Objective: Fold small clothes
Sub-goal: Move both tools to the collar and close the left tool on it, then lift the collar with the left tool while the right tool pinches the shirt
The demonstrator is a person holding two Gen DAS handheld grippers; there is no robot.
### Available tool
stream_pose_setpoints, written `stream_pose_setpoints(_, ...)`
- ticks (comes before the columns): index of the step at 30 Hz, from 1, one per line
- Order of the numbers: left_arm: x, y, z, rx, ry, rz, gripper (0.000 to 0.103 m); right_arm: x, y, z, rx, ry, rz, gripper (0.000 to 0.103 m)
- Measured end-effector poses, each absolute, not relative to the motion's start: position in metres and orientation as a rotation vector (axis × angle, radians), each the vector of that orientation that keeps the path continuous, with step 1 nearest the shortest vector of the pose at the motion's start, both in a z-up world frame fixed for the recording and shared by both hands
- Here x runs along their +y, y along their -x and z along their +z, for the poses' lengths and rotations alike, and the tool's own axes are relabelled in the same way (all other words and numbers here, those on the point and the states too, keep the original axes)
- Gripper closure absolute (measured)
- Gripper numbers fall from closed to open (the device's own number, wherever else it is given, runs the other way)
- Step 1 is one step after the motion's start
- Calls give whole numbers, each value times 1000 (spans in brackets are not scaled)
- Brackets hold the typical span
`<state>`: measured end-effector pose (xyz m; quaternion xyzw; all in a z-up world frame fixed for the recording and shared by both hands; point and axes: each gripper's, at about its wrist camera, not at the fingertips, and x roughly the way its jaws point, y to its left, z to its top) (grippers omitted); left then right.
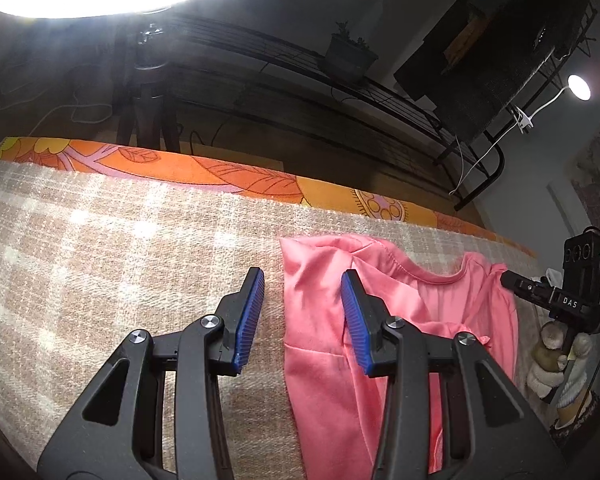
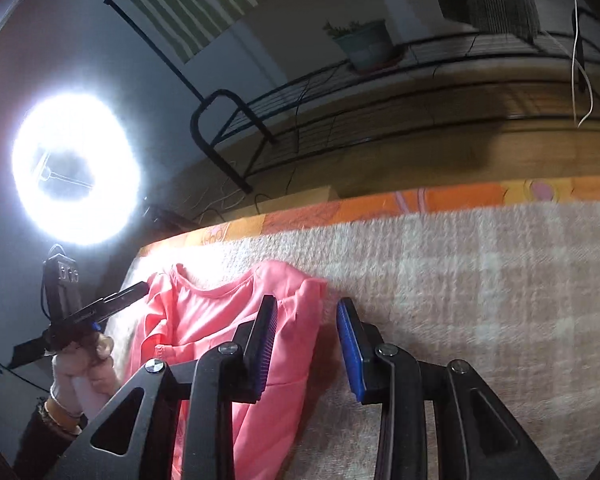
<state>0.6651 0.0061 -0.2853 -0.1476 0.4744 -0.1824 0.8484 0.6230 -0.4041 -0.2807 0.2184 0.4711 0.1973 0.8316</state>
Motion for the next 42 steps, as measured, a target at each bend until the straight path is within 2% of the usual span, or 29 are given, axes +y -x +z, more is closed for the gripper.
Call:
stream_pose_setpoints(6,-17,-675,-286,992,251,-386,62,-383,-632,-287,1034,-448,466,69)
stream_pose_setpoints(7,-21,-674,-286,988,226,-381,82,-380,-634,-287,1038,-447,479,73)
stream_pose_setpoints(8,-28,-674,-288,1001,196,-392,98,-377,-634,-287,1040,-438,481,79)
stream_pose_setpoints(9,-35,-672,-289,999,176,-393,101,-373,-634,-286,1042,-409,470,83)
stream_pose_setpoints(10,-38,-668,-287,990,156,-396,101,-368,-633,-285,1040,-378,464,94)
stream_pose_setpoints(13,-46,-659,-278,974,161,-439,102,-357,-626,-276,1008,-310,462,100)
stream_pose_setpoints(22,-49,-612,-221,896,156,-495,102,-360,-596,-224,901,-321,498,101)
stream_pose_setpoints(32,-28,-511,-164,857,152,-519,102,-355,-510,-160,848,-297,570,101)
stream_pose_setpoints(42,-12,-419,-150,884,138,-488,102,-339,-410,-140,874,-198,581,101)
